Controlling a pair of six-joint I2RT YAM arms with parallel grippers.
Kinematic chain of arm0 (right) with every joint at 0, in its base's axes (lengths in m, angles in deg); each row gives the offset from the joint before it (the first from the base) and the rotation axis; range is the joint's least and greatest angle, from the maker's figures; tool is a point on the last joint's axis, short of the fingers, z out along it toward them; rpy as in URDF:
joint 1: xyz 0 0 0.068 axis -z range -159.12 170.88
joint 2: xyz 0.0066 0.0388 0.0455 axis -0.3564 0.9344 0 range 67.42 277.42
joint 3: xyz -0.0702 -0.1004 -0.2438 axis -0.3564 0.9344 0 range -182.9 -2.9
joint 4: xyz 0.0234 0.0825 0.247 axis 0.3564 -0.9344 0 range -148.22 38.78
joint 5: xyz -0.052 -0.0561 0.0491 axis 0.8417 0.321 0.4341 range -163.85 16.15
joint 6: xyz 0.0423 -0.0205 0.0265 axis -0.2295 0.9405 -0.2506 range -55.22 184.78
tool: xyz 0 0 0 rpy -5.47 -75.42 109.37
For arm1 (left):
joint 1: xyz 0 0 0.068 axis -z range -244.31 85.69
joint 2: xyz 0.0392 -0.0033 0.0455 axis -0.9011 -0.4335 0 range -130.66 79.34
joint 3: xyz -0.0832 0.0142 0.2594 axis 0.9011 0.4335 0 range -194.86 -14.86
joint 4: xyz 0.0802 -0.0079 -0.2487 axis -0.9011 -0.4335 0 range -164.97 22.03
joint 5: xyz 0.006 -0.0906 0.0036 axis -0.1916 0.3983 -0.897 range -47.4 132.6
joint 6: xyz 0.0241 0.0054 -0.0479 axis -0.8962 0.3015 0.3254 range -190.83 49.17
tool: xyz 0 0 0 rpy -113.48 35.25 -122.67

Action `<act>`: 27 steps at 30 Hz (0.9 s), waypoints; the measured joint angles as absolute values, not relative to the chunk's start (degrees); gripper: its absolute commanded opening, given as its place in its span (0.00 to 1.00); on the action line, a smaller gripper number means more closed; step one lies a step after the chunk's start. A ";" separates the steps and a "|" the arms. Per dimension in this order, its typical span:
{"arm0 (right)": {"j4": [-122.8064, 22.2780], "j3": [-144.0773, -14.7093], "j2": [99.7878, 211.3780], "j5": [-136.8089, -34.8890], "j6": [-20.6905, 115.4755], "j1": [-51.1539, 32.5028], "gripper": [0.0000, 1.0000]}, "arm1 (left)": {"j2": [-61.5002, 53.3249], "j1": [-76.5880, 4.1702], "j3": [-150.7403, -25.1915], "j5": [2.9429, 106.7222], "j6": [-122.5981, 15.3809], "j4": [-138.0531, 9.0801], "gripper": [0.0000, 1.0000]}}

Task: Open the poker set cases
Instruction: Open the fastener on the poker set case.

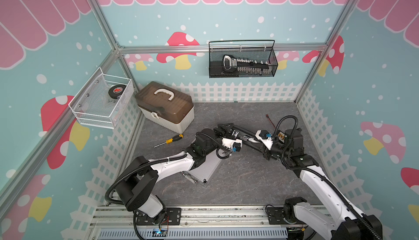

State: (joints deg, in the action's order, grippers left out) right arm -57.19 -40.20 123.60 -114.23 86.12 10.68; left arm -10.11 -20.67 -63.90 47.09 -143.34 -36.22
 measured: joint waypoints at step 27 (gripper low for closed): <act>-57.24 -40.20 123.67 -114.38 85.66 10.68 0.05 | -9.47 -20.67 -62.50 47.07 -143.08 -38.25 0.74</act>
